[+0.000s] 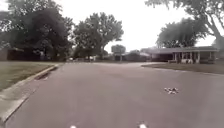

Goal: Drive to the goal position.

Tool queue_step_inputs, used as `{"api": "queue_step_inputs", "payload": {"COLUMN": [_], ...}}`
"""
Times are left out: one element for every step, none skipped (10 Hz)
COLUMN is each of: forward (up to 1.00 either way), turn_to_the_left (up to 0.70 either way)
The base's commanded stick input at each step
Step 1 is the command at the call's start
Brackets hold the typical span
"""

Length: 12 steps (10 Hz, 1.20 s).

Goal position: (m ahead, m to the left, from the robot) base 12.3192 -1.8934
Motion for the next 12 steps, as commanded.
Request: {"api": "queue_step_inputs", "payload": {"forward": [0.5, 0.5, 0.5, 0.5, 0.5, 0.5, 0.5, 0.5, 0.5, 0.5, 0.5, 0.5], "turn_to_the_left": [0.0, 0.0, 0.0, 0.0, 0.0, 0.14, 0.5, 0.5, 0.5, 0.5, 0.5, 0.5]}}
